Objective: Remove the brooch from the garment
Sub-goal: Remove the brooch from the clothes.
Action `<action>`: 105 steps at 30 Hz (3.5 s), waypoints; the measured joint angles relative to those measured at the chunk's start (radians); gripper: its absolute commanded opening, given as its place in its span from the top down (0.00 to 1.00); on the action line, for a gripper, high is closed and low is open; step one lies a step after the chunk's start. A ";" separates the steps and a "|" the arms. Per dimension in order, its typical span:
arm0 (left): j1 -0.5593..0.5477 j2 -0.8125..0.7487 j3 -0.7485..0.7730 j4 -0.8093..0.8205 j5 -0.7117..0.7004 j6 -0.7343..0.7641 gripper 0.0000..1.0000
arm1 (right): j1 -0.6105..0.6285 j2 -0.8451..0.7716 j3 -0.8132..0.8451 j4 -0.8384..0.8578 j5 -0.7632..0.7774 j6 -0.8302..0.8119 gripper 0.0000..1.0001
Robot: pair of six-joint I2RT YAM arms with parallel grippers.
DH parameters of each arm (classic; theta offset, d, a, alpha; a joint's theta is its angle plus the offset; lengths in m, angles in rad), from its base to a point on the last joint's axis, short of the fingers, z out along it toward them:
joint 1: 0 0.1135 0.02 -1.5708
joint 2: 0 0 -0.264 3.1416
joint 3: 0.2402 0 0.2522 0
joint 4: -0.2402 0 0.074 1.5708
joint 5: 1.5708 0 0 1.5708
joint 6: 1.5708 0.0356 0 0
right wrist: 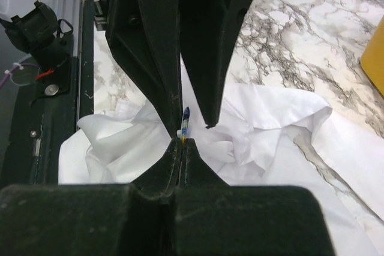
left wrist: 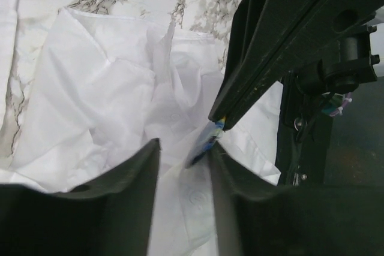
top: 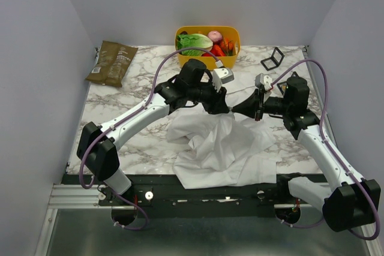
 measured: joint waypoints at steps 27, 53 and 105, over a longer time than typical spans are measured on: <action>-0.012 0.008 0.033 -0.046 0.006 0.008 0.53 | 0.000 0.000 0.000 -0.002 0.018 -0.020 0.99; 0.001 -0.042 0.042 -0.046 -0.044 0.033 0.17 | -0.015 0.028 0.029 -0.016 -0.121 0.053 0.99; -0.084 0.237 0.137 -0.342 -0.201 0.373 1.00 | 0.072 -0.079 0.054 -0.441 0.563 -0.359 0.99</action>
